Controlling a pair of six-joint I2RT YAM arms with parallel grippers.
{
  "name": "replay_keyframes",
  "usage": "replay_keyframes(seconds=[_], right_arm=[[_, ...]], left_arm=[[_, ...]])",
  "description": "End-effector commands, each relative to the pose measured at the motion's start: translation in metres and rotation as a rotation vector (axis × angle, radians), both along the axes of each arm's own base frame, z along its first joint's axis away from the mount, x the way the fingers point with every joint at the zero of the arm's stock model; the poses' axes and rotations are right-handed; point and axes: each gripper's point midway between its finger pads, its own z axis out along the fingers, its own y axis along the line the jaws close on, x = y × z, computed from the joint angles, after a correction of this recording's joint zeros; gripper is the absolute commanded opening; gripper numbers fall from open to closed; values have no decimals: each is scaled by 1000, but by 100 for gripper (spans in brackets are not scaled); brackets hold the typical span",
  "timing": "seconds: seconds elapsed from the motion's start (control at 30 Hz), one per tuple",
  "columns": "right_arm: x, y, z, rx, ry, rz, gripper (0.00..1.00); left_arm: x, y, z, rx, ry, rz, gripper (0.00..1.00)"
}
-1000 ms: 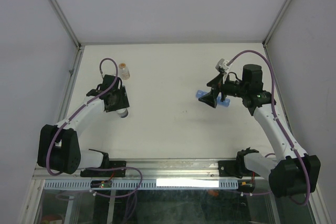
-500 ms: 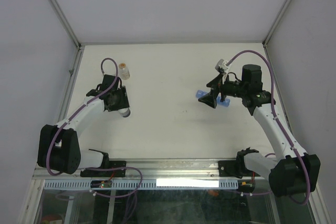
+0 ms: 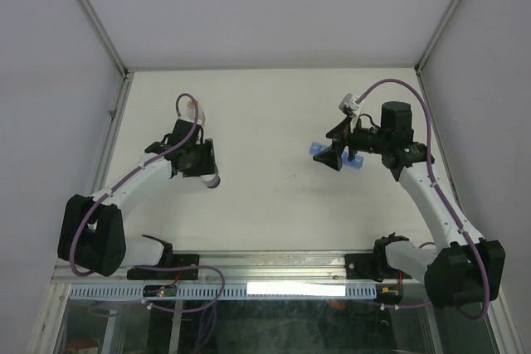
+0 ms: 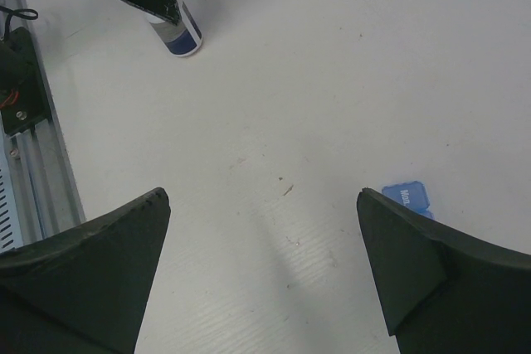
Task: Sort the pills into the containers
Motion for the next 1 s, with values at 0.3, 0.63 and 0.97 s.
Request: replay_keyframes(seconds=[0.3,0.63,0.97], right_arm=[[9,-2,1,-33,-52,-13,99],[16,-17,-2,-110,-70,-48,99],[29,-64,-51,-348,0,-22,99]], left_arm=[[19,-61,1,16,-11,-111,33],[30,-65,35,22,-103,-87,85],[36,-113,156,-289,-488,-258,85]])
